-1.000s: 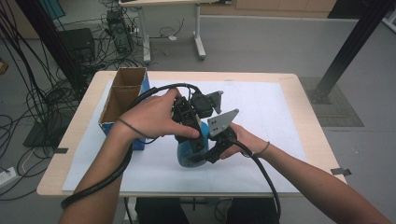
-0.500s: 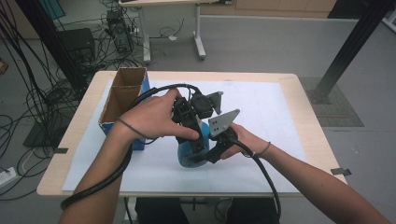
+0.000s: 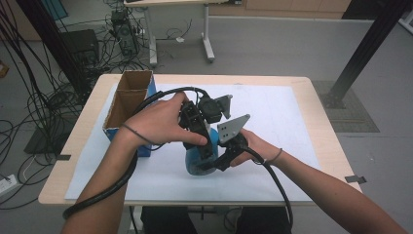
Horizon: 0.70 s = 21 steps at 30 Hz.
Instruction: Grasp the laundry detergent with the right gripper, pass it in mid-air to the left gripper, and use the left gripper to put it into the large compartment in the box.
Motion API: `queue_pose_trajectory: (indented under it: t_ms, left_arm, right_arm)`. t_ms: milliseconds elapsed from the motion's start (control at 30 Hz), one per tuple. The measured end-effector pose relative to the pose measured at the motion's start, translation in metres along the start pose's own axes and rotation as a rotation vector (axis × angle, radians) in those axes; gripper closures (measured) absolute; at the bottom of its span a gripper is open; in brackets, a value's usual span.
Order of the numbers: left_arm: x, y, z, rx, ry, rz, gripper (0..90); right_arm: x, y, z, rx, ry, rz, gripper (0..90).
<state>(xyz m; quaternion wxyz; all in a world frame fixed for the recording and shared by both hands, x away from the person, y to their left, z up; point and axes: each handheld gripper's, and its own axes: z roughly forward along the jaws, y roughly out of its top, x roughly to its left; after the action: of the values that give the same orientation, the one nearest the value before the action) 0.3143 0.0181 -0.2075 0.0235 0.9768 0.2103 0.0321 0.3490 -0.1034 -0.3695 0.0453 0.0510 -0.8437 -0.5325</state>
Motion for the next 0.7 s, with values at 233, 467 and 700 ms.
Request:
queue_pose_trajectory:
  t_ms: [233, 467, 700]
  left_arm:
    - [0.0008, 0.0002, 0.0002, 0.002, 0.002, 0.0, 8.7]
    - [0.0006, 0.0004, -0.0004, 0.0, 0.003, 0.002, 8.7]
    - [0.001, 0.0005, 0.0006, 0.005, 0.007, -0.001, 9.1]
  right_arm:
    - [0.0002, -0.001, 0.0003, 0.002, -0.001, 0.004, 41.1]
    - [0.0004, -0.0006, 0.0006, 0.002, 0.002, 0.003, 41.1]
    - [0.0001, 0.0003, -0.0004, 0.003, 0.001, -0.006, 41.2]
